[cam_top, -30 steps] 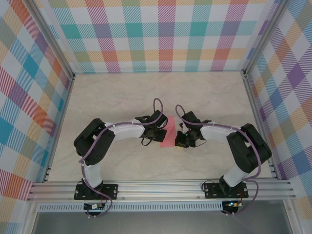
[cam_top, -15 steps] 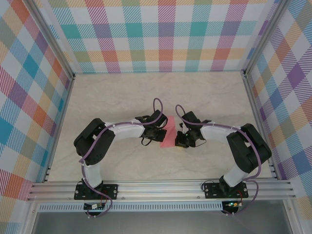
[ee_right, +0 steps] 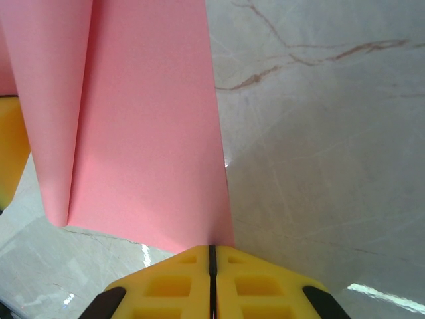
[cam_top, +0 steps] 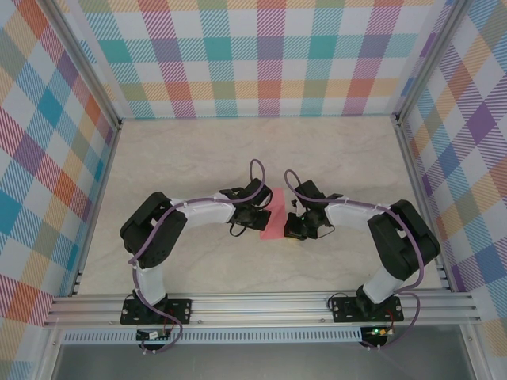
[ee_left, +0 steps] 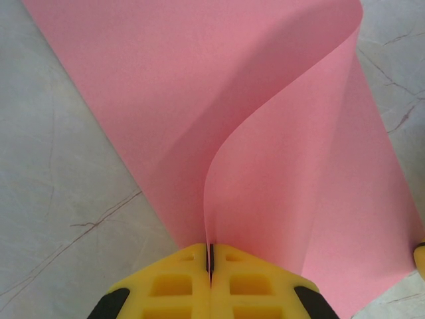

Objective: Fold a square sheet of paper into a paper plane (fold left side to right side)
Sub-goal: Fold the triangle a second time at the center of the table.

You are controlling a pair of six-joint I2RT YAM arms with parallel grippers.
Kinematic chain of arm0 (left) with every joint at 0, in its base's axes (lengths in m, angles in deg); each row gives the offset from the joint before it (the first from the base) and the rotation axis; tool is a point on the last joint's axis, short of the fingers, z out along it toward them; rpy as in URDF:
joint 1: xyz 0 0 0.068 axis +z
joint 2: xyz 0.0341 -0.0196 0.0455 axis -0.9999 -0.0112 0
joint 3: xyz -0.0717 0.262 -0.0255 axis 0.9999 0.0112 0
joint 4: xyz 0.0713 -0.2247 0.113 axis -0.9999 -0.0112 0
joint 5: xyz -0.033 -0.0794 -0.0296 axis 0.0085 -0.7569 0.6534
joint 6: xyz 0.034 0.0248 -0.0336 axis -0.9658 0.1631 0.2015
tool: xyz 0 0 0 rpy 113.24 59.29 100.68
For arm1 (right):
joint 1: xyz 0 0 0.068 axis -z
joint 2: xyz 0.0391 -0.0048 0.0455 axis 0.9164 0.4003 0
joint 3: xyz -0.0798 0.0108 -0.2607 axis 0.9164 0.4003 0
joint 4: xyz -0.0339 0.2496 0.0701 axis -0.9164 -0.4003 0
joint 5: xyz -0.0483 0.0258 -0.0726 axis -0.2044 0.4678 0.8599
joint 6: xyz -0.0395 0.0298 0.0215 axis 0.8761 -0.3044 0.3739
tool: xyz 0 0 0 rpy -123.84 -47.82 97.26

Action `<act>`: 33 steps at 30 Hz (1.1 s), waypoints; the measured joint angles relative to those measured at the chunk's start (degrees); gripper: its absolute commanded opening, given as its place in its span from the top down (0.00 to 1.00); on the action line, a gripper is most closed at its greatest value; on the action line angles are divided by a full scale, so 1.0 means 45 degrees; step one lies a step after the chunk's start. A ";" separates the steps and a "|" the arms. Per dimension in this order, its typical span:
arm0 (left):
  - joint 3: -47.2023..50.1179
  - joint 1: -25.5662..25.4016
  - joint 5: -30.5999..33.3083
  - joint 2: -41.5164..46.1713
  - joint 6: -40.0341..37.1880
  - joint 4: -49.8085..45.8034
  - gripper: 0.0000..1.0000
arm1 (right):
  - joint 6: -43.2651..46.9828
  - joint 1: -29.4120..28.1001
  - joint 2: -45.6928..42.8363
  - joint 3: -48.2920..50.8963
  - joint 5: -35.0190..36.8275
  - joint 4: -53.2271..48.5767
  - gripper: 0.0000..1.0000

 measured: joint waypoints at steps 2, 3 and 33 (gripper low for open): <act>0.0000 0.0000 -0.0005 0.0000 0.0000 0.0005 0.99 | 0.0000 0.0000 0.0005 0.0000 0.0000 0.0000 0.91; 0.0000 0.0000 -0.0005 0.0000 0.0000 0.0005 0.99 | 0.0000 0.0000 0.0000 0.0000 0.0000 0.0000 0.91; 0.0000 0.0000 0.0053 0.0408 -0.0044 -0.0010 1.00 | 0.0000 0.0000 0.0015 -0.0005 -0.0005 0.0000 0.91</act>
